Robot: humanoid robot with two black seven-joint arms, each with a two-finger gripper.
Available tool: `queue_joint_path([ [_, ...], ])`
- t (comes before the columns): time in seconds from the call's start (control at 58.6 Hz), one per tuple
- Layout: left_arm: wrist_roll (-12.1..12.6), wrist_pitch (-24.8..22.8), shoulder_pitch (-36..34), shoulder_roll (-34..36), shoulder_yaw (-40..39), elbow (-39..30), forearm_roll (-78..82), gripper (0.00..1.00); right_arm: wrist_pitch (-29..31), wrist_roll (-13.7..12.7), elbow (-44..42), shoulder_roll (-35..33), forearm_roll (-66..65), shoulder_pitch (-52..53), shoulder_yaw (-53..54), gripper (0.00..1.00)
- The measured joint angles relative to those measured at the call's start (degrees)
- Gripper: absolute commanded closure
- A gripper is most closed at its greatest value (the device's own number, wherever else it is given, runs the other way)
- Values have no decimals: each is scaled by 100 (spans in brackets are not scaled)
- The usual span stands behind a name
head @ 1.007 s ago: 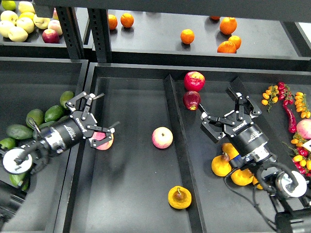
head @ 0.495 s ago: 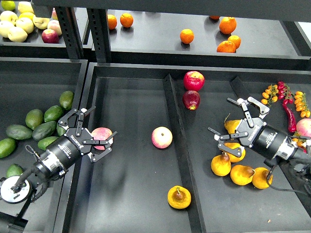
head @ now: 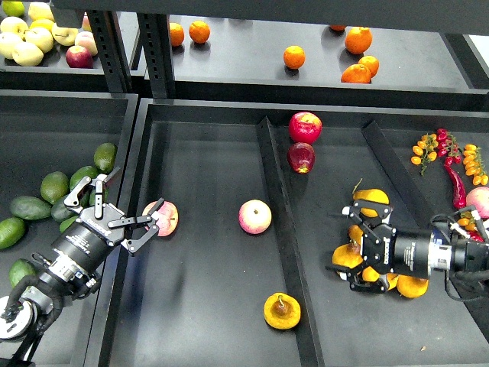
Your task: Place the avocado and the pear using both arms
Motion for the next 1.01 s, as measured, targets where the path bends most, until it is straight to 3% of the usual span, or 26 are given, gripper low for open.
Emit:
queue_joint_path([
  [0.563,-24,0,0,0,-16,3,-2,1,0,0,-1322,1306,-502,93,-423,4],
  [1.007,-20,-2,8,0,-7,19,-2,1,0,0,-2009,1928,-503,98,-372,10],
])
